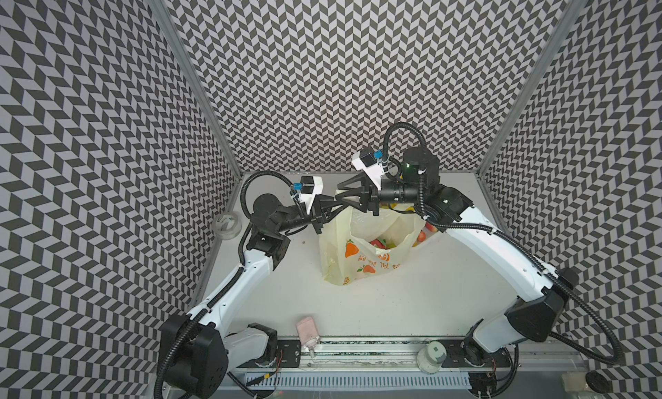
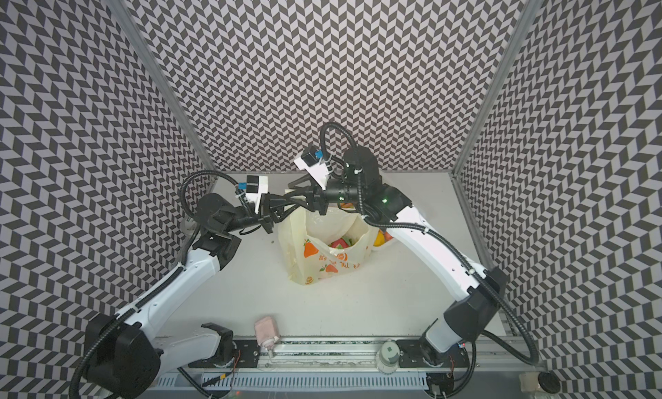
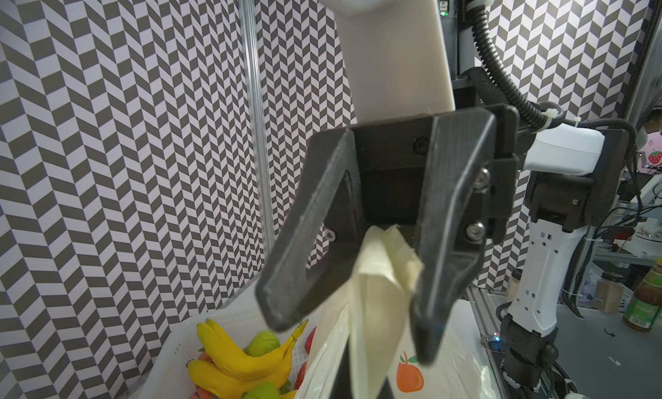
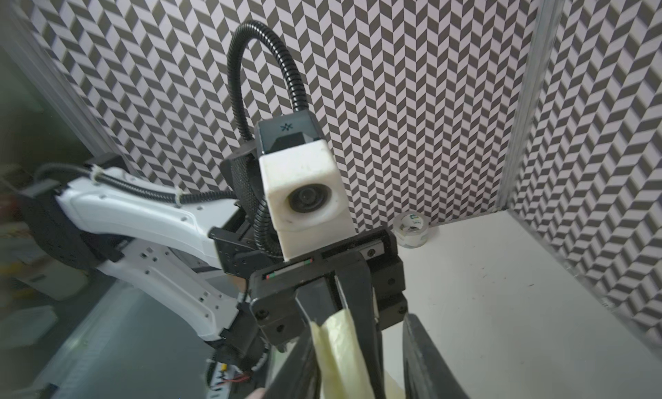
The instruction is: Place the fake fruits into the plastic bag and tie a complex knot
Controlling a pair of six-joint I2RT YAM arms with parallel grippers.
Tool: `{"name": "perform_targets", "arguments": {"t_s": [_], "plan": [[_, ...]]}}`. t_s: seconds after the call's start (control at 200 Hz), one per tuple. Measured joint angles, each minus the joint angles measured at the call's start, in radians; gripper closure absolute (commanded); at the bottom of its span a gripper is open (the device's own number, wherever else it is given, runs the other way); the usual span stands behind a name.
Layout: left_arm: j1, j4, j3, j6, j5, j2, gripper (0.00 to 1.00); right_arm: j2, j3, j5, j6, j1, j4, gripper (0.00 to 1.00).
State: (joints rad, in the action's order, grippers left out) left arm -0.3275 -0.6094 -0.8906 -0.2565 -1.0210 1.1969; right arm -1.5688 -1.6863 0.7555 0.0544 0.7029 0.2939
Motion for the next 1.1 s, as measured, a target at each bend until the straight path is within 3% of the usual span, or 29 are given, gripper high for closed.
{"name": "perform_targets", "arguments": {"t_s": [0.025, 0.401, 0.756, 0.906, 1.036, 1.101], "plan": [[0.000, 0.000, 0.000, 0.000, -0.003, 0.000, 0.93, -0.002, -0.001, -0.002, 0.000, 0.002, 0.004, 1.00], [-0.008, 0.005, 0.081, 0.010, 0.032, -0.024, 0.87, -0.003, -0.047, -0.055, -0.009, 0.002, 0.029, 1.00], [-0.061, -0.089, 0.299, 0.004, 0.143, -0.067, 1.00, -0.009, -0.065, -0.107, -0.033, -0.001, 0.111, 1.00], [-0.066, -0.123, 0.318, -0.006, 0.165, -0.056, 1.00, -0.024, -0.077, -0.109, -0.048, -0.008, 0.135, 1.00], [-0.065, -0.120, 0.318, -0.010, 0.171, -0.045, 1.00, -0.029, -0.116, -0.097, -0.059, -0.031, 0.146, 0.64], [-0.061, -0.114, 0.318, -0.019, 0.171, -0.035, 1.00, -0.023, -0.143, -0.090, -0.056, -0.057, 0.137, 0.56]]}}
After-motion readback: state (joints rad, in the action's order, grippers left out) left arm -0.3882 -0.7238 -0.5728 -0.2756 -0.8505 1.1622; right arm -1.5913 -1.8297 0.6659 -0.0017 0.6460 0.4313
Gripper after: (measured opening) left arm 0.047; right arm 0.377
